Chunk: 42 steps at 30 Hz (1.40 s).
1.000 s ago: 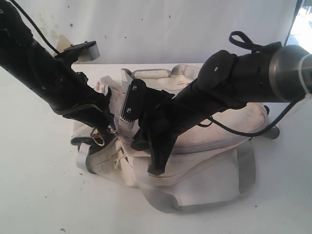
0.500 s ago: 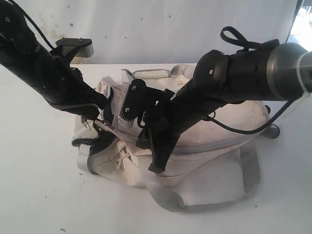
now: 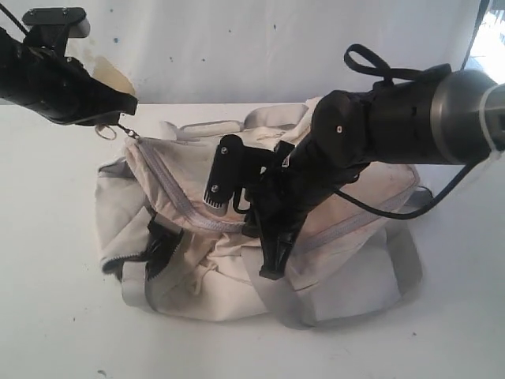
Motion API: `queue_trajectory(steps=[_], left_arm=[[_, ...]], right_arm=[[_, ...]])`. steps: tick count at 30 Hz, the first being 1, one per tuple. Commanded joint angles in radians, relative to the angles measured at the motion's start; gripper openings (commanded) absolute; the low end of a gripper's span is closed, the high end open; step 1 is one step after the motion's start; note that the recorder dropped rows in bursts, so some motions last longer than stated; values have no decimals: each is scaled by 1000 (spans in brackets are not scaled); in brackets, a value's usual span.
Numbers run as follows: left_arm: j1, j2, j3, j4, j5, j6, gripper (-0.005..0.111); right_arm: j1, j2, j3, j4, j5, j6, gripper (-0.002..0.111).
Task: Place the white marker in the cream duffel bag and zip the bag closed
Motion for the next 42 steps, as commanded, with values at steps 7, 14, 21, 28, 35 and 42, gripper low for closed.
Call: queue_trajectory(steps=[7,14,21,28,35,42], left_arm=[[62,-12,-7,121,-106,19,0],[69,-12,-7,121,-100,19,0],[69,-12,-7,121,-98,19,25],[67,-12,-7,116,-104,19,73],[67,-13,-7,116,-102,19,79],[47,-62,-7,97,-96,-49,59]], right_arm=[[-24,6,18,-100,-27,118,0],[-73,6,18,-302,-104,510,0],[-80,6,18,-253,-113,626,18],[-80,6,18,-222,-157,693,66],[-80,-1,18,-222,-163,730,68],[-80,-91,18,-222,-99,922,68]])
